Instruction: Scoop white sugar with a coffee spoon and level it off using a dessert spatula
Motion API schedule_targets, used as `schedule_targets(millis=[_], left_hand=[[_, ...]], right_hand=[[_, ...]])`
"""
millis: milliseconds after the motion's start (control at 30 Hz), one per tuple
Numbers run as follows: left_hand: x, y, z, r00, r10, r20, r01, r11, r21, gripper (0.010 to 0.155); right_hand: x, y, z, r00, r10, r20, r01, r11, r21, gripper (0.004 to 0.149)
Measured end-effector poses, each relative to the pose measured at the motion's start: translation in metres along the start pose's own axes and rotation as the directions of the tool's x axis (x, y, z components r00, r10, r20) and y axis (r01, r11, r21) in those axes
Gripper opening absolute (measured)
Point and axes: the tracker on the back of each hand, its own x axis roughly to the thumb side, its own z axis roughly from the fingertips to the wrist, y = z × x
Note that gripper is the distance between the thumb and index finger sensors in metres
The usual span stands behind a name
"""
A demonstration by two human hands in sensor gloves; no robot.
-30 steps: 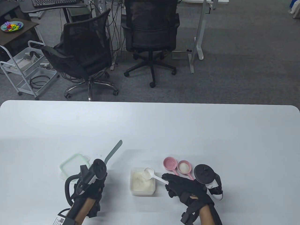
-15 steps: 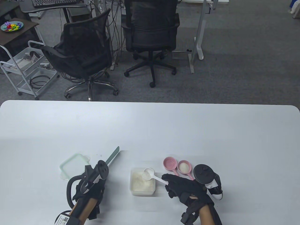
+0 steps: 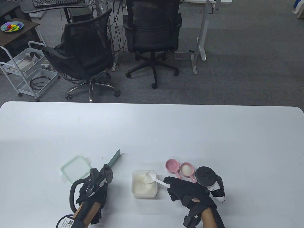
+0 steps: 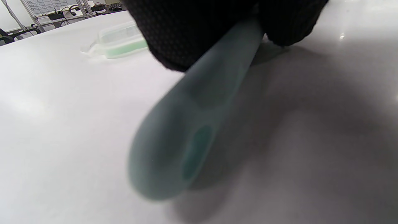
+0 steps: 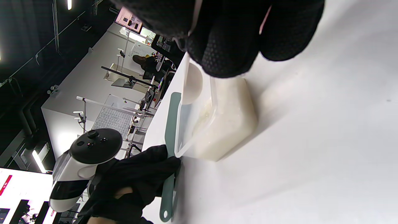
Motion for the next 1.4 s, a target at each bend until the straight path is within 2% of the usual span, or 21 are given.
schedule_targets(millis=[167,367,500,633,667,867,1100,1300,1400], left_hand=[[0.0,0.002,0.005,1.0,-0.014,0.011,0.014,1.0,0.006,0.069],[-0.001,0.013,0.015,0.997,0.043,0.064,-0.047,0.996,0.07,0.074],[0.003,0.02,0.026,0.992,0.05,0.112,-0.067,0.986,0.152,0.078],[0.012,0.023,0.037,0.972,0.065,0.226,-0.113,0.971,0.21,0.083],[0.015,0.023,0.04,0.956,0.058,0.287,-0.122,0.97,0.21,0.083],[0.034,0.017,0.052,0.849,0.03,0.528,-0.123,0.982,0.142,0.089],[0.039,0.014,0.055,0.826,0.029,0.562,-0.124,0.983,0.132,0.093],[0.037,0.012,0.05,0.837,0.021,0.547,-0.109,0.986,0.129,0.093],[0.036,0.012,0.049,0.84,0.016,0.543,-0.104,0.986,0.131,0.093]], right_hand=[[0.0,0.0,0.0,1.0,0.0,0.0,0.0,1.0,-0.001,0.05],[0.0,0.0,0.0,1.0,-0.001,0.002,0.001,1.0,0.0,0.05],[0.0,0.0,0.0,1.0,-0.002,0.002,0.002,1.0,-0.001,0.05],[0.0,0.0,0.0,1.0,-0.004,0.002,0.004,1.0,0.0,0.05],[0.0,0.0,0.0,1.0,-0.003,0.002,0.003,1.0,0.0,0.05],[0.0,0.0,0.0,1.0,-0.003,0.003,0.003,1.0,-0.005,0.05],[0.0,0.0,0.0,1.0,0.0,0.003,0.0,1.0,0.001,0.05],[0.0,0.0,0.0,1.0,-0.006,0.008,0.006,1.0,-0.007,0.05],[0.002,-0.002,0.001,1.0,-0.013,0.028,0.014,0.999,-0.042,0.05]])
